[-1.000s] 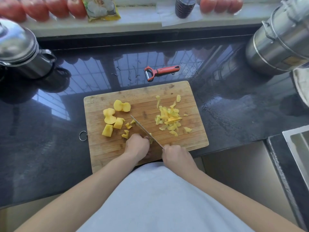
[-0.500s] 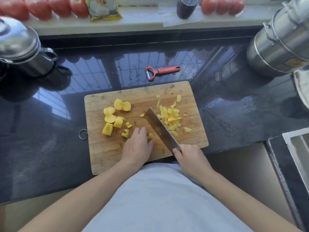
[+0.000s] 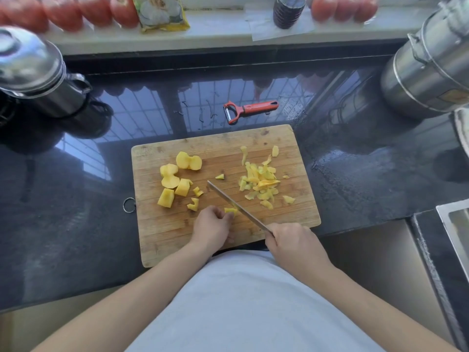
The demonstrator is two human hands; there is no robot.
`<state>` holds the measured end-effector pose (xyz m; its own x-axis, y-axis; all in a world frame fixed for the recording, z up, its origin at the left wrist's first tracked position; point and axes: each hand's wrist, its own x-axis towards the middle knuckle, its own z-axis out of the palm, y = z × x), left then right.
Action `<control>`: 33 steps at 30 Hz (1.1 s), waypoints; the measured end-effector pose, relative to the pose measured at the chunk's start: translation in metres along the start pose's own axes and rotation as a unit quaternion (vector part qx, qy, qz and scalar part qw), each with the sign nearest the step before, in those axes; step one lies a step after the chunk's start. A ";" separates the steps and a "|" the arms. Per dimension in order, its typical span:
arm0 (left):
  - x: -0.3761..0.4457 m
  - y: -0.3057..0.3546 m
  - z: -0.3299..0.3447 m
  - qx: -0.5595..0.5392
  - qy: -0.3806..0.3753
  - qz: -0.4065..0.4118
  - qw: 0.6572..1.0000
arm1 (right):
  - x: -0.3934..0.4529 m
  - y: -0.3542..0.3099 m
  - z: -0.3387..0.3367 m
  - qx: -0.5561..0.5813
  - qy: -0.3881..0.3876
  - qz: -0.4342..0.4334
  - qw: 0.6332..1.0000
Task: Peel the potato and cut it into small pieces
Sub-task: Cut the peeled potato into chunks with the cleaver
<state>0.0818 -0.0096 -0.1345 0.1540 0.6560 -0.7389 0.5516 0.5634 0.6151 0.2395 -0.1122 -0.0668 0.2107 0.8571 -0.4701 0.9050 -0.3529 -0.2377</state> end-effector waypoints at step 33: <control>0.005 -0.003 -0.003 0.067 0.002 0.065 0.996 | -0.008 0.001 0.019 -0.177 0.007 -0.005 0.984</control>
<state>0.0785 -0.0062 -0.1389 0.2281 0.7219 -0.6533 0.6311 0.4013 0.6638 0.2315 -0.1260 -0.0792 0.2045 0.8661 -0.4562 0.9785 -0.1943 0.0697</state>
